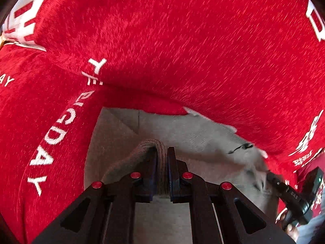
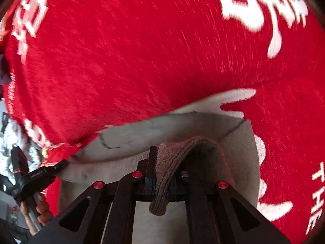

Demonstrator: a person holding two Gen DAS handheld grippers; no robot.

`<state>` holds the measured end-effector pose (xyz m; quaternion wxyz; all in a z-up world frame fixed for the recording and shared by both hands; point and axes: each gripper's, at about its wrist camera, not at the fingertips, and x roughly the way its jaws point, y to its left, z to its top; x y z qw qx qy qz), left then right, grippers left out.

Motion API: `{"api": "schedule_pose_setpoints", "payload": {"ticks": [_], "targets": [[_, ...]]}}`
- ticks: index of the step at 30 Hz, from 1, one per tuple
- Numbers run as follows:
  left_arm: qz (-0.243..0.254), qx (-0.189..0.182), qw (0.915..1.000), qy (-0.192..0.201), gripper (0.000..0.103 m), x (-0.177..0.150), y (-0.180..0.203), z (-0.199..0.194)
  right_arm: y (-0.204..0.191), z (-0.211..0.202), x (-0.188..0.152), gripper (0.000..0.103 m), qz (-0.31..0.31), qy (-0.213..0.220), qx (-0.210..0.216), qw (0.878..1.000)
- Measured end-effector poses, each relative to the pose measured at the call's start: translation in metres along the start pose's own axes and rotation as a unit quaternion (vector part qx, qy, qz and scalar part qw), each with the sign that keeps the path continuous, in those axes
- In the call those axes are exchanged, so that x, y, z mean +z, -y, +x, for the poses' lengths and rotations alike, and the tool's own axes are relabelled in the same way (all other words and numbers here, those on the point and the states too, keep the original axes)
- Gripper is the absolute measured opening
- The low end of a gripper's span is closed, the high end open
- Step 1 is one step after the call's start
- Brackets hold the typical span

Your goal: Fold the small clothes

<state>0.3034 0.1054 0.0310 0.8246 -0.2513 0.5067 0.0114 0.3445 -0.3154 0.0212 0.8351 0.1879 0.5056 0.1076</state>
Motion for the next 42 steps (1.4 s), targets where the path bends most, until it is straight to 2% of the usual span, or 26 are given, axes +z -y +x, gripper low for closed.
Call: {"api": "schedule_pose_setpoints", "payload": {"ticks": [2,5,7,8,9,11,14,16,19,22,23,24,25,27,28,30,31,32,33,34,36,37,39,40,41,42], "targets": [[-0.013,-0.014,0.9998,-0.009,0.009,0.003,-0.008,0.001,0.008,0.013,0.000,0.012,0.014,-0.026,-0.010,1.000],[-0.065,-0.045,0.9967,-0.017,0.009,0.007,-0.026,-0.009,0.014,0.012,0.001,0.015,0.025,-0.028,-0.001,0.999],[-0.077,-0.057,0.9954,-0.006,0.009,0.010,-0.035,-0.024,0.016,0.000,0.001,0.037,0.029,-0.014,-0.007,0.999],[-0.078,-0.056,0.9954,0.000,0.009,0.012,-0.038,-0.031,0.019,-0.010,0.000,0.058,0.031,0.002,-0.013,0.999],[-0.080,-0.054,0.9952,0.009,0.009,0.014,-0.043,-0.041,0.021,-0.021,-0.001,0.073,0.035,0.026,-0.015,0.999],[-0.086,-0.046,0.9951,0.018,0.009,0.015,-0.049,-0.055,0.031,-0.047,-0.004,0.082,0.057,0.077,-0.021,0.995],[-0.068,-0.024,0.9971,0.024,0.010,0.002,-0.047,-0.070,0.035,-0.073,-0.010,0.082,0.062,0.101,-0.002,0.993],[-0.017,-0.010,0.9998,0.009,0.010,-0.015,-0.031,-0.068,0.017,-0.080,-0.017,0.082,-0.004,0.102,-0.006,0.995],[0.065,-0.007,0.9975,-0.028,0.010,-0.047,0.004,-0.050,-0.020,-0.067,-0.026,0.082,-0.100,0.066,-0.022,0.993],[0.140,0.018,0.9882,-0.060,0.010,-0.068,0.037,-0.019,-0.065,-0.032,-0.039,0.082,-0.189,0.011,-0.045,0.981],[0.158,0.037,0.9845,-0.066,0.010,-0.071,0.042,-0.008,-0.074,-0.019,-0.042,0.082,-0.211,-0.007,-0.054,0.976],[0.166,0.043,0.9839,-0.050,0.010,-0.070,0.041,-0.005,-0.077,-0.009,-0.045,0.082,-0.222,-0.015,-0.062,0.973],[0.158,0.038,0.9861,-0.033,0.010,-0.066,0.036,-0.007,-0.076,0.003,-0.044,0.082,-0.227,-0.026,-0.081,0.970],[0.116,0.030,0.9919,-0.043,0.010,-0.053,0.020,-0.003,-0.058,0.016,-0.040,0.082,-0.208,-0.044,-0.119,0.970],[0.088,0.008,0.9950,-0.048,0.010,-0.046,0.007,-0.004,-0.040,0.021,-0.034,0.082,-0.178,-0.051,-0.135,0.973],[0.056,0.003,0.9972,-0.049,0.010,-0.038,-0.014,-0.008,-0.006,0.015,-0.025,0.081,-0.120,-0.035,-0.117,0.985],[0.052,0.006,0.9975,-0.047,0.010,-0.035,-0.020,-0.011,0.008,0.009,-0.023,0.079,-0.097,-0.023,-0.087,0.991],[0.047,0.009,0.9979,-0.045,0.010,-0.033,-0.026,-0.015,0.018,0.002,-0.021,0.075,-0.080,-0.019,-0.064,0.995],[0.035,0.015,0.9985,-0.039,0.010,-0.031,-0.034,-0.024,0.022,-0.004,-0.020,0.073,-0.073,-0.021,-0.061,0.995],[0.026,0.022,0.9988,-0.034,0.010,-0.029,-0.040,-0.031,0.024,-0.011,-0.020,0.074,-0.071,-0.019,-0.078,0.994],[0.007,0.030,0.9992,-0.023,0.010,-0.033,-0.055,-0.050,0.025,-0.032,-0.025,0.079,-0.084,0.000,-0.148,0.985],[0.003,0.040,0.9990,-0.020,0.010,-0.034,-0.063,-0.053,0.026,-0.041,-0.028,0.079,-0.087,0.008,-0.145,0.986],[0.007,0.070,0.9973,-0.021,0.048,-0.047,-0.073,-0.060,0.038,-0.063,-0.039,0.082,-0.070,0.016,-0.117,0.990],[0.009,0.081,0.9965,-0.016,0.086,-0.053,-0.075,-0.063,0.043,-0.070,-0.044,0.082,-0.063,0.016,-0.108,0.992],[0.014,0.096,0.9953,0.003,0.094,-0.062,-0.077,-0.068,0.048,-0.075,-0.050,0.082,-0.054,0.012,-0.094,0.994],[0.021,0.105,0.9940,0.020,0.094,-0.067,-0.078,-0.074,0.052,-0.079,-0.056,0.082,-0.047,0.009,-0.084,0.995]]}}
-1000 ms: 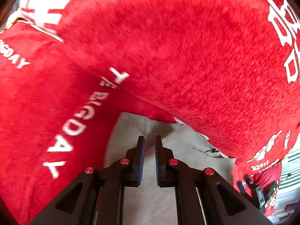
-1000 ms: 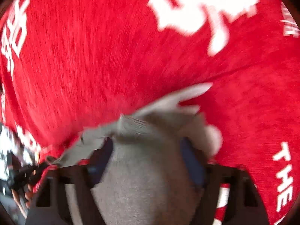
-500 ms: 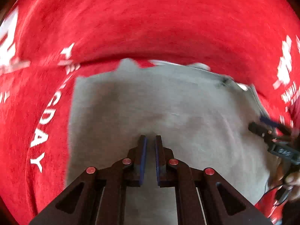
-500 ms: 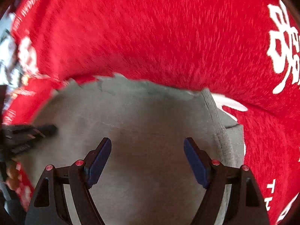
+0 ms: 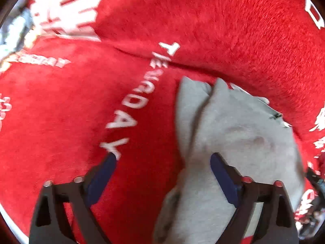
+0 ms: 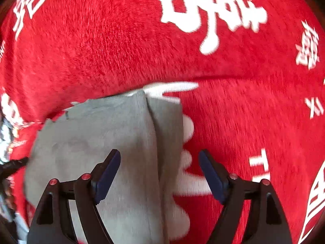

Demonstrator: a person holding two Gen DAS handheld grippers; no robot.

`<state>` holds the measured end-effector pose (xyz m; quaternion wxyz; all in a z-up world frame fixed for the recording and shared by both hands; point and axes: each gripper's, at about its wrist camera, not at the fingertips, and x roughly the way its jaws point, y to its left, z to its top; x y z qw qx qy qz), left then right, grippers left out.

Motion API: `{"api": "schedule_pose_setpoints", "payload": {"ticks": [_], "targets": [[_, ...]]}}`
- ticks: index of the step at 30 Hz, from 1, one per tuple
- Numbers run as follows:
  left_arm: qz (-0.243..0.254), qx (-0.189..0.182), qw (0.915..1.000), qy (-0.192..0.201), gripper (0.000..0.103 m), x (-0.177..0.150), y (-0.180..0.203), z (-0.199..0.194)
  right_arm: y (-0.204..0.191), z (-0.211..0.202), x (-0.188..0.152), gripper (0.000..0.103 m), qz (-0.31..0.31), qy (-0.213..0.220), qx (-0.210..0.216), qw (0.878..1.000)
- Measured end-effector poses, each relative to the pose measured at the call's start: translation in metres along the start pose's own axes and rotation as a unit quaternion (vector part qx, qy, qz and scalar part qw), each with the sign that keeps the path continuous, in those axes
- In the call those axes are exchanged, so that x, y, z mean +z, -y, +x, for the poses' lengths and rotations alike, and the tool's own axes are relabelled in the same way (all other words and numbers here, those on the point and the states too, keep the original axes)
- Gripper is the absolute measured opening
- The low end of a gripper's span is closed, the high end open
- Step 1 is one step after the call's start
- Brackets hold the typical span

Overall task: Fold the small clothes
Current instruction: 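Grasp the folded sweater side with the left gripper and fold it over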

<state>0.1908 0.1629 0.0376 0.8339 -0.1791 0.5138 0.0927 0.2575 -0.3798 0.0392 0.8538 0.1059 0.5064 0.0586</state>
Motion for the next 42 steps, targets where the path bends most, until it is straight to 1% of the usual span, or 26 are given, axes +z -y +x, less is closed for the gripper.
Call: {"api": "schedule_pose_setpoints", "payload": {"ticks": [1,3,5,7,9,10,11,13,15,16,17,18,19,20,21,22,24,28,31,32,34,35,37,38,40,42], "targets": [[0.009,0.002,0.9999,0.008,0.094,-0.004,0.000,-0.004,0.000,-0.001,-0.006,0.082,0.005,-0.001,0.005,1.000],[0.002,-0.019,0.9998,-0.003,0.094,-0.008,0.004,-0.004,0.006,0.001,-0.015,0.082,0.019,-0.006,0.016,1.000],[-0.006,-0.040,0.9989,-0.026,0.094,-0.009,0.015,0.007,0.010,0.006,-0.023,0.082,0.037,-0.015,0.032,0.999],[-0.002,-0.073,0.9957,-0.056,0.094,-0.012,0.025,0.020,0.009,0.009,-0.024,0.082,0.048,-0.025,0.042,0.998],[-0.003,-0.078,0.9938,-0.079,0.094,-0.016,0.035,0.032,0.002,0.012,-0.029,0.082,0.046,-0.029,0.043,0.998],[-0.004,-0.079,0.9935,-0.082,0.094,-0.017,0.038,0.035,-0.005,0.012,-0.032,0.082,0.039,-0.026,0.038,0.998],[0.002,-0.075,0.9950,-0.066,0.094,-0.019,0.043,0.033,-0.011,0.008,-0.034,0.082,0.030,-0.020,0.033,0.999],[0.007,-0.092,0.9936,-0.065,0.094,-0.019,0.049,0.035,-0.029,-0.001,-0.037,0.082,-0.004,0.007,0.024,1.000],[0.012,-0.082,0.9949,-0.057,0.091,-0.018,0.057,0.037,-0.052,-0.006,-0.038,0.083,-0.046,0.026,0.012,0.999],[0.022,-0.067,0.9961,-0.053,0.078,-0.017,0.063,0.038,-0.069,-0.005,-0.039,0.084,-0.077,0.030,-0.009,0.997],[0.034,-0.056,0.9968,-0.047,0.068,-0.017,0.068,0.038,-0.081,-0.001,-0.039,0.086,-0.098,0.028,-0.018,0.995],[0.043,-0.059,0.9964,-0.044,0.062,-0.017,0.074,0.037,-0.089,0.002,-0.039,0.088,-0.112,0.024,-0.025,0.993],[0.045,-0.064,0.9959,-0.045,0.049,-0.016,0.076,0.036,-0.103,0.009,-0.039,0.088,-0.136,0.020,-0.045,0.989],[0.046,-0.071,0.9953,-0.048,0.040,-0.016,0.079,0.035,-0.111,0.012,-0.039,0.088,-0.151,0.020,-0.059,0.987],[0.049,-0.066,0.9956,-0.045,0.038,-0.015,0.081,0.035,-0.118,0.015,-0.039,0.088,-0.162,0.023,-0.066,0.984],[0.056,-0.059,0.9959,-0.040,0.033,-0.014,0.083,0.034,-0.126,0.017,-0.038,0.088,-0.170,0.027,-0.070,0.983],[0.063,-0.060,0.9956,-0.036,0.027,-0.014,0.081,0.033,-0.133,0.018,-0.036,0.088,-0.171,0.036,-0.098,0.980],[0.053,-0.065,0.9956,-0.042,0.024,-0.010,0.078,0.026,-0.131,0.009,-0.032,0.088,-0.158,0.059,-0.107,0.980],[0.060,-0.053,0.9963,-0.029,0.023,-0.009,0.087,0.016,-0.132,0.001,-0.031,0.088,-0.164,0.083,-0.122,0.975],[0.065,-0.050,0.9964,-0.022,0.023,-0.008,0.092,0.010,-0.130,0.001,-0.030,0.088,-0.162,0.084,-0.117,0.976],[0.073,-0.046,0.9962,-0.011,0.023,-0.007,0.101,-0.001,-0.127,0.012,-0.029,0.089,-0.162,0.059,-0.100,0.980],[0.076,-0.044,0.9961,-0.007,0.023,-0.006,0.106,-0.006,-0.124,0.025,-0.030,0.089,-0.168,0.033,-0.097,0.980],[0.085,-0.038,0.9956,-0.002,0.023,-0.004,0.117,-0.014,-0.116,0.052,-0.035,0.088,-0.177,-0.022,-0.121,0.976],[0.091,-0.032,0.9954,0.000,0.022,-0.003,0.123,-0.018,-0.112,0.050,-0.035,0.089,-0.175,-0.010,-0.106,0.979],[0.099,-0.026,0.9948,0.001,0.022,-0.001,0.132,-0.025,-0.105,0.038,-0.032,0.089,-0.157,0.001,-0.094,0.983],[0.108,-0.024,0.9938,0.004,0.022,0.000,0.145,-0.033,-0.093,0.017,-0.027,0.089,-0.135,0.033,-0.083,0.987]]}}
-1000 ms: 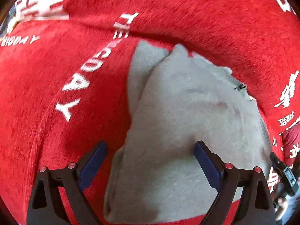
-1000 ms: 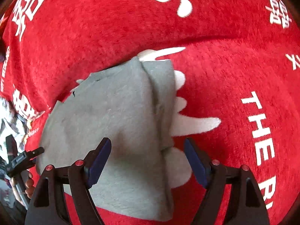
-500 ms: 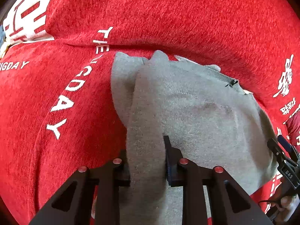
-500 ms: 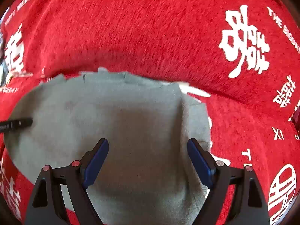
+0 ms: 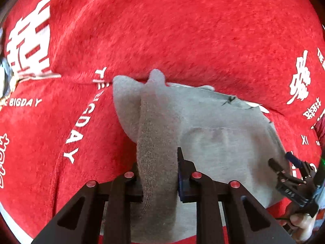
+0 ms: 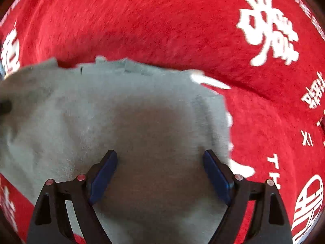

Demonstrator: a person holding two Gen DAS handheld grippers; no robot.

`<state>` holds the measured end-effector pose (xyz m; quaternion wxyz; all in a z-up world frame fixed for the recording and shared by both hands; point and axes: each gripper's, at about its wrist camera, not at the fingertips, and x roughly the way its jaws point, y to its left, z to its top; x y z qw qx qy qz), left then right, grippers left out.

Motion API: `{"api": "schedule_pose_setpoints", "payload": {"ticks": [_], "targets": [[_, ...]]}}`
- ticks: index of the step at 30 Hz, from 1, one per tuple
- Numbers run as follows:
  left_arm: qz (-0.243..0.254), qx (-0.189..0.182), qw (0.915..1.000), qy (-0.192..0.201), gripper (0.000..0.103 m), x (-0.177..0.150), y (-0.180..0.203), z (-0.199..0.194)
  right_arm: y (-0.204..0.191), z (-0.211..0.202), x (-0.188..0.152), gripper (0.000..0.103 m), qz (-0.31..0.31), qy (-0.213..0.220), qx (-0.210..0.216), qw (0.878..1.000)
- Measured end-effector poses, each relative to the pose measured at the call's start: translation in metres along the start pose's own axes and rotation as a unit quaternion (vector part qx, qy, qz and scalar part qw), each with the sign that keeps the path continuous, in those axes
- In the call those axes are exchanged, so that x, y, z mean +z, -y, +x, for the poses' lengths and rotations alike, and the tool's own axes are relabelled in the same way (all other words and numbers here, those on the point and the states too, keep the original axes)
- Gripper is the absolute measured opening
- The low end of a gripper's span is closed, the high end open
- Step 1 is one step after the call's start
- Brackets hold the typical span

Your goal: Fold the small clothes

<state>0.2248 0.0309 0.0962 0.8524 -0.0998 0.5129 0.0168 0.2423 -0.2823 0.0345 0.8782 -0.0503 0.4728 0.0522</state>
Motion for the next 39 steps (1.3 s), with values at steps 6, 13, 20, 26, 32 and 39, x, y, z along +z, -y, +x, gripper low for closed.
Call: {"api": "schedule_pose_setpoints", "payload": {"ticks": [6,13,20,26,32,39], "targets": [[0.054,0.005,0.9984,0.015,0.022,0.012,0.072,-0.030,0.063,-0.032,-0.018,0.089,0.068,0.019,0.005,0.997],[0.136,0.003,0.9906,-0.007,0.019,0.005,0.215,-0.011,0.128,-0.042,-0.060,0.089,0.145,0.019,0.013,0.989],[0.192,0.027,0.9764,-0.096,0.025,-0.045,0.299,0.078,0.157,-0.037,-0.089,0.089,0.187,0.005,0.039,0.982],[0.186,-0.063,0.9758,-0.095,0.066,-0.034,0.290,0.028,0.160,-0.044,-0.099,0.089,0.177,0.015,0.054,0.983],[0.170,-0.092,0.9810,-0.014,0.097,-0.025,0.233,-0.050,0.152,-0.065,-0.098,0.089,0.183,0.039,0.097,0.977],[0.082,0.023,0.9964,0.005,0.098,-0.050,0.130,-0.027,0.103,-0.091,-0.084,0.089,0.146,0.062,0.202,0.966]]}}
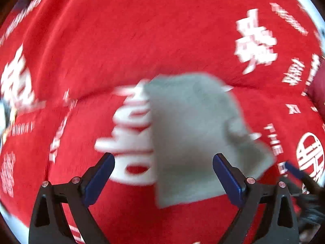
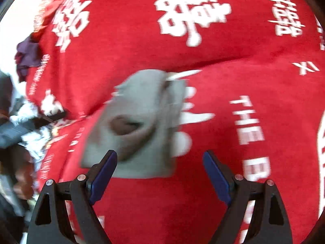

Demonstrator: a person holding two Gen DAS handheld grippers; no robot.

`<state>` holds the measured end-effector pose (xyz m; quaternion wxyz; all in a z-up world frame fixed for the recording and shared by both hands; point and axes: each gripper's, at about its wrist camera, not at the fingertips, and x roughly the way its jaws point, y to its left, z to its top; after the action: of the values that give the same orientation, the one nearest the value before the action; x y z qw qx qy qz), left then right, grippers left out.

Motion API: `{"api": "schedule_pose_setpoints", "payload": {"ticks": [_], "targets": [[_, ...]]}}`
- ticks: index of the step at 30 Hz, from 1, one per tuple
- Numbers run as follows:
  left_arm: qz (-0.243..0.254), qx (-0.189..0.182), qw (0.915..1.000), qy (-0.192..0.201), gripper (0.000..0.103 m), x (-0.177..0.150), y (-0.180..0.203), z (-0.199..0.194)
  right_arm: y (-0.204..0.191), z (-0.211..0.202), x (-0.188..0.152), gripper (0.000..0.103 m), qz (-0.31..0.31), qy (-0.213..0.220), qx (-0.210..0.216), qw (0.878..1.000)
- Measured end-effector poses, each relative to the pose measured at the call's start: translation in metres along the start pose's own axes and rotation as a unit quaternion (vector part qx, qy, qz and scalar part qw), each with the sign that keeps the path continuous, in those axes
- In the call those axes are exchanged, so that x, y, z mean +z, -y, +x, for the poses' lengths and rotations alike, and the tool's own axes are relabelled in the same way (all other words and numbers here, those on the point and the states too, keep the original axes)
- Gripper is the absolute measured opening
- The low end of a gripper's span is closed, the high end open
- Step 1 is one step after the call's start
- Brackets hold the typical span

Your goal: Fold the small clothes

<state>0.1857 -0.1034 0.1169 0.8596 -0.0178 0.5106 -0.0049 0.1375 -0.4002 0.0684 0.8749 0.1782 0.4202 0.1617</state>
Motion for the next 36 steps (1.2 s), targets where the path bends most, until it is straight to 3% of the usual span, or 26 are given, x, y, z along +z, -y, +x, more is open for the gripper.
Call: {"api": "schedule_pose_setpoints", "payload": {"ticks": [3,6,10,11,12,13,14,15,18,22,25,27,29,35,36], "targets": [[-0.032,0.006,0.9994,-0.015,0.098,-0.013,-0.019,0.017,-0.034,-0.006,0.004,0.089,-0.045,0.039,0.012,0.998],[-0.052,-0.007,0.9982,-0.029,0.098,-0.015,-0.022,0.033,-0.059,0.003,0.014,0.089,-0.082,0.042,0.009,0.996],[-0.046,-0.008,0.9973,-0.056,0.098,-0.026,-0.010,0.052,-0.066,0.055,0.028,0.088,-0.079,-0.036,-0.022,0.996],[-0.042,-0.010,0.9975,-0.057,0.098,-0.028,-0.008,0.053,-0.060,0.063,0.026,0.080,-0.067,-0.058,-0.007,0.996],[-0.036,-0.011,0.9976,-0.058,0.098,-0.028,-0.007,0.054,-0.053,0.071,0.024,0.049,-0.053,-0.082,0.012,0.995],[-0.031,-0.010,0.9978,-0.058,0.098,-0.031,-0.005,0.055,-0.043,0.078,0.020,0.032,-0.033,-0.105,0.020,0.994],[-0.028,-0.012,0.9979,-0.056,0.098,-0.033,-0.006,0.055,-0.037,0.077,0.017,0.018,-0.022,-0.108,0.014,0.994],[-0.027,-0.017,0.9980,-0.054,0.098,-0.035,-0.006,0.055,-0.029,0.074,0.014,0.015,-0.014,-0.106,0.008,0.994],[-0.038,-0.048,0.9969,-0.050,0.098,-0.041,-0.010,0.059,-0.003,0.064,0.003,0.014,0.023,-0.098,-0.001,0.995],[-0.048,-0.056,0.9967,-0.035,0.098,-0.040,-0.014,0.052,0.003,0.056,-0.002,0.016,0.039,-0.101,-0.007,0.994],[-0.034,-0.059,0.9977,0.005,0.098,-0.034,-0.013,0.037,-0.006,0.039,0.013,0.038,0.034,-0.075,-0.004,0.997],[-0.031,-0.049,0.9983,0.008,0.098,-0.028,-0.011,0.038,-0.016,0.032,0.023,0.065,0.011,-0.050,-0.015,0.999],[-0.039,-0.044,0.9983,-0.001,0.098,-0.023,-0.012,0.047,-0.027,0.038,0.036,0.067,-0.001,-0.052,-0.022,0.998],[-0.037,-0.044,0.9982,-0.014,0.098,-0.025,-0.006,0.064,-0.028,0.092,0.052,0.067,0.030,-0.117,-0.031,0.992],[-0.035,-0.043,0.9984,-0.013,0.098,-0.025,-0.006,0.065,-0.029,0.100,0.050,0.063,0.035,-0.133,-0.027,0.990]]}}
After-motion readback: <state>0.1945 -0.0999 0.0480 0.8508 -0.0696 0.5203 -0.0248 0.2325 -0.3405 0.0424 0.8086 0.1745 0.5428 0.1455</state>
